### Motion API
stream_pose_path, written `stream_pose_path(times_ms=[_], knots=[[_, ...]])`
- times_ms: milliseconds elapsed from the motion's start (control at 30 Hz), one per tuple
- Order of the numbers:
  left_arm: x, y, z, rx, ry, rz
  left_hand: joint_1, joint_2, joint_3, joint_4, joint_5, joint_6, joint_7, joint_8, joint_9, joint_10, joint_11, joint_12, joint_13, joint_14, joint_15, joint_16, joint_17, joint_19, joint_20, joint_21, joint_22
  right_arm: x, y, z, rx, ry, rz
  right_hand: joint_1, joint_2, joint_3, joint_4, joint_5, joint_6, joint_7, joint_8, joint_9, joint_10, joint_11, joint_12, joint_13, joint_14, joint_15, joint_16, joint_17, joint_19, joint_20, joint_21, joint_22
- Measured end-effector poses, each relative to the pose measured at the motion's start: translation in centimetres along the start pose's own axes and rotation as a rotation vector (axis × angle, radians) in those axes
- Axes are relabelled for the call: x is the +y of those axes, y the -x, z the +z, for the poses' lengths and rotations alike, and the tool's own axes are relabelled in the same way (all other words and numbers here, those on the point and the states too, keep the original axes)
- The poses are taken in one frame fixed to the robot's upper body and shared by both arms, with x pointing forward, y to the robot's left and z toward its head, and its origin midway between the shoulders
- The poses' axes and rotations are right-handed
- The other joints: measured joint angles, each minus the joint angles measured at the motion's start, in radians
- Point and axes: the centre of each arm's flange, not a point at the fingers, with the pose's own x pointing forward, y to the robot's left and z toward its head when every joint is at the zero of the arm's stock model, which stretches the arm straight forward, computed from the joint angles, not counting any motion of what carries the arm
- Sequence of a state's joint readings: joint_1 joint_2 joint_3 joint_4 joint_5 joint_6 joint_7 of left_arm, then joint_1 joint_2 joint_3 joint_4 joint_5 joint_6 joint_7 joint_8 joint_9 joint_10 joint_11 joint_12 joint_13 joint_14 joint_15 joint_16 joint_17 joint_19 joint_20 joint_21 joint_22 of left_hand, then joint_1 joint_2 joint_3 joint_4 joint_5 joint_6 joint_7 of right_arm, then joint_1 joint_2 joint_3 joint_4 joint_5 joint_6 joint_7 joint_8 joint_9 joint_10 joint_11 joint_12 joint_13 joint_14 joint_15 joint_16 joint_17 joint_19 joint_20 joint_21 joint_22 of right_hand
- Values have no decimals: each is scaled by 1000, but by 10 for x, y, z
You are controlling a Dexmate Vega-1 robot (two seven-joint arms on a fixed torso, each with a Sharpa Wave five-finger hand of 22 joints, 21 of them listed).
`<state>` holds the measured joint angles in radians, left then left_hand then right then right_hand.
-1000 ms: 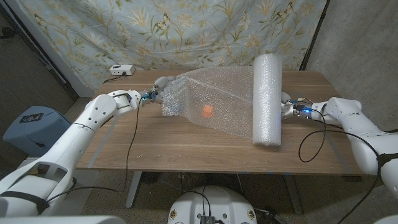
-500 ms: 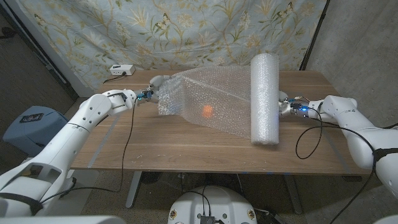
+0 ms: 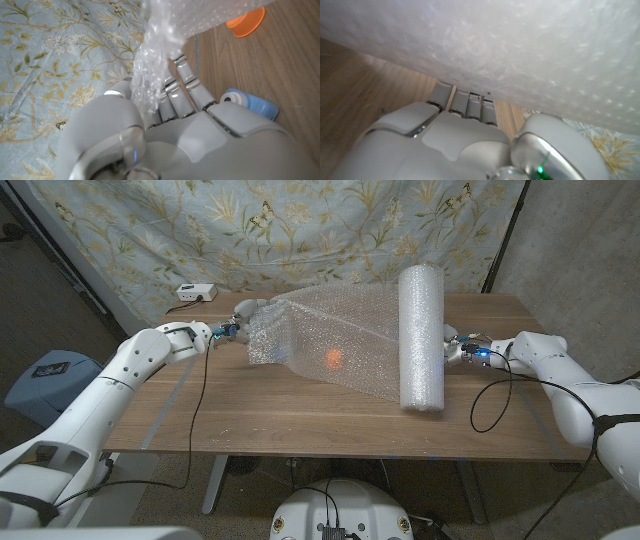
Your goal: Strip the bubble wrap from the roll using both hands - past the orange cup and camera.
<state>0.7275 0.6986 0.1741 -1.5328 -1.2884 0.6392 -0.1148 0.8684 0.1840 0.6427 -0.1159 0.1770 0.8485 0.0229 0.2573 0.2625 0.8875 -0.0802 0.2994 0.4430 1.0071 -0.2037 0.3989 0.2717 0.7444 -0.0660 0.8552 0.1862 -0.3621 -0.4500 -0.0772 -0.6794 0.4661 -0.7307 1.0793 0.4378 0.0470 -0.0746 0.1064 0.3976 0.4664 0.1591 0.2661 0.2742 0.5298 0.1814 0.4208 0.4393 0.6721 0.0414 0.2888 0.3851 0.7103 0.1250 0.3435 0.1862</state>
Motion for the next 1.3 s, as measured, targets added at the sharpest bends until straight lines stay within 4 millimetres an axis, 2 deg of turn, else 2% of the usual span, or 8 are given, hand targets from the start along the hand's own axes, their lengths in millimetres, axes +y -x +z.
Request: stream_pose_path(times_ms=[167,767,1300], knots=[[2,3,3,0,-1,2,0,0,0,0,0,0,0,0,0,0,0,0,0,0,0,0,0,-1,1,0,0,1,-3,-1,-1,0,1,0,0,-10,-1,0,0,0,0,0,0,0,0,0,0,0,0,0,0,0,0,0],[6,26,12,-6,-21,25,0,0,0,0,0,0,0,-6,0,0,0,-4,0,0,0,-2,0,-3,4,8,0,6,-8,-1,-4,13,6,-5,5,-13,2,0,0,0,-5,0,0,0,0,1,0,0,0,-5,5,-5,-8,0],[6,38,16,-10,-32,45,0,0,0,0,0,0,0,-6,5,2,2,-7,0,0,0,-8,0,-3,4,14,0,8,-4,0,-6,22,1,-5,5,-16,0,0,0,0,-5,0,-2,-2,-7,4,0,0,0,-5,5,-5,-8,0]])
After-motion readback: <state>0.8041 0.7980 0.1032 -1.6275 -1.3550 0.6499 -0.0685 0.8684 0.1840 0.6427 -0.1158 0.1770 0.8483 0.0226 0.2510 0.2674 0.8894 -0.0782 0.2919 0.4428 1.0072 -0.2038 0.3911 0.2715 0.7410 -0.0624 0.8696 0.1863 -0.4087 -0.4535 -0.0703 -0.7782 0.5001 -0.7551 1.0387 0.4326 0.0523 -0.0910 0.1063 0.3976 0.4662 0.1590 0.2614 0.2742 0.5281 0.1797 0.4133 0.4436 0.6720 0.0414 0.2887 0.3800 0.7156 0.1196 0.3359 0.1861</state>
